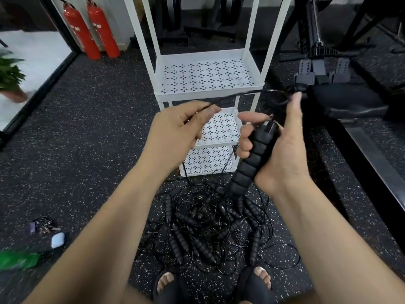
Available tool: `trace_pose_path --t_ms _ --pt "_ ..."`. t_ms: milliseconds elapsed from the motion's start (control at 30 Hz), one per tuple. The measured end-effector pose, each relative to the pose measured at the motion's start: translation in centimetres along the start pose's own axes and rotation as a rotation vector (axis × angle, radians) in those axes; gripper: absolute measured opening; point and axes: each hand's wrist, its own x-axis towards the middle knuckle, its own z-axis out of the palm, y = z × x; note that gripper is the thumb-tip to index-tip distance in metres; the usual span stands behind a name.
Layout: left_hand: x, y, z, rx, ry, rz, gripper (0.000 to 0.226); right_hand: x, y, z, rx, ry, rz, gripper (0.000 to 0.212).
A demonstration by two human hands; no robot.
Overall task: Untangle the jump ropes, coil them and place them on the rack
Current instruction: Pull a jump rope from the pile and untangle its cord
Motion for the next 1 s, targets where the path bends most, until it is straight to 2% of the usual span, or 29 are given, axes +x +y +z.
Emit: trace_pose_path --t_ms 100,200,267,300,433,633,833,900,1000 --pt "0.5 1.1 -1.0 0.019 0.084 0.021 0.020 -0.2 -0.2 0.0 -0.033 -0.020 -0.037 0.080" --pt "0.4 2.9 -1.0 0.125 -0.009 0.058 0.020 -0.2 0.2 0.8 -0.246 -0.021 -0.097 0.049" --pt "0.1 4.2 -0.3 0.207 -0.113 0.086 0.024 -0.3 0.3 1.5 -0.279 -0.034 -0.129 0.022" --pt "0.1 4.7 0.0 0.240 -0.144 0.103 0.027 -0.4 0.1 1.9 -0.267 -0.031 -0.142 0.016" --pt "0.0 4.5 0.3 0.338 -0.119 0.134 0.034 -0.1 -1.3 2.8 -0.244 0.017 -0.162 0.010" --pt "-1.0 1.0 -1.0 0.220 -0.141 -0.095 0.018 1.2 -2.5 3.0 -0.193 0.085 -0.238 0.019" --pt "-2.4 -2.1 -3.9 0.228 -0.064 -0.190 0.021 1.4 -3.5 0.3 -0.081 0.146 -0.300 0.016" --pt "-2.4 -1.6 -4.0 0.171 -0.037 -0.174 0.023 1.3 -3.1 -0.3 -0.132 0.114 -0.246 0.011" --pt "-1.8 -0.7 -3.0 0.129 -0.036 -0.090 0.021 1.2 -1.3 -0.7 -0.364 -0.003 -0.074 0.030"
